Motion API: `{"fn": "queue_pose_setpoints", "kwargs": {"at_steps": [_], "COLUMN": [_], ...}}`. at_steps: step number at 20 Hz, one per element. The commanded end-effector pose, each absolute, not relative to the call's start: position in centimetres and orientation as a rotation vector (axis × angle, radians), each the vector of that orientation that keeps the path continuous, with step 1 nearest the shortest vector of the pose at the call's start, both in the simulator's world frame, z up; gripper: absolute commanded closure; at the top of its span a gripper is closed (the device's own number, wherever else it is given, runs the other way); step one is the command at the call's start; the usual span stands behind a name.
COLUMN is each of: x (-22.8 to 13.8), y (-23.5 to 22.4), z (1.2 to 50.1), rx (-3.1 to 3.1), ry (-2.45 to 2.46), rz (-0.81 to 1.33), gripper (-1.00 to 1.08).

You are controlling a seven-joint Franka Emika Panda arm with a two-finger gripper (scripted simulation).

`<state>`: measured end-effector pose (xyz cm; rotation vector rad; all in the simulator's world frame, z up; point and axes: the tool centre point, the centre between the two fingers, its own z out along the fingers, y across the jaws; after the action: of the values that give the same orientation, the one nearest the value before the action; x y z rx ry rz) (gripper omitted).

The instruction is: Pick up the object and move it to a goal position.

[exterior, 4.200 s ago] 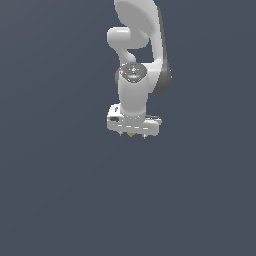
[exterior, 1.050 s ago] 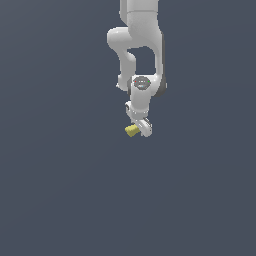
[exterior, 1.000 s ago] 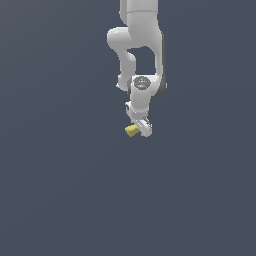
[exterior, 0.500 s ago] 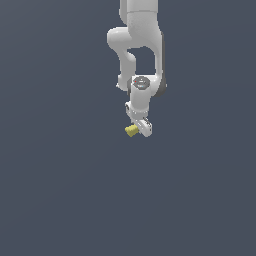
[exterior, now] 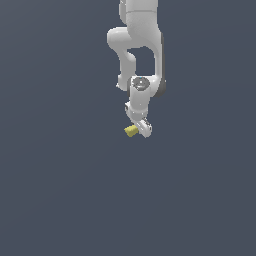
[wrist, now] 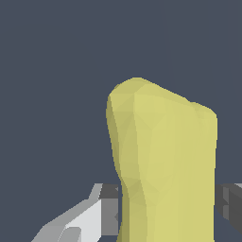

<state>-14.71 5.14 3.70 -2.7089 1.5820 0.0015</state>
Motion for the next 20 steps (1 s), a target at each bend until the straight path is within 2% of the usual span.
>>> {"fn": "queue_pose_setpoints", "kwargs": {"at_steps": [1, 8, 20], "x": [-13.6, -10.3, -2.2], "y": [4.5, 2.2, -3.0], "z": [3.8, 4.2, 5.0], "rx": [-2.705, -2.706, -2.709], "ry": [1.584, 1.584, 1.585], "rz": [-0.011, -0.009, -0.005], "gripper": [1.08, 1.08, 1.08]}}
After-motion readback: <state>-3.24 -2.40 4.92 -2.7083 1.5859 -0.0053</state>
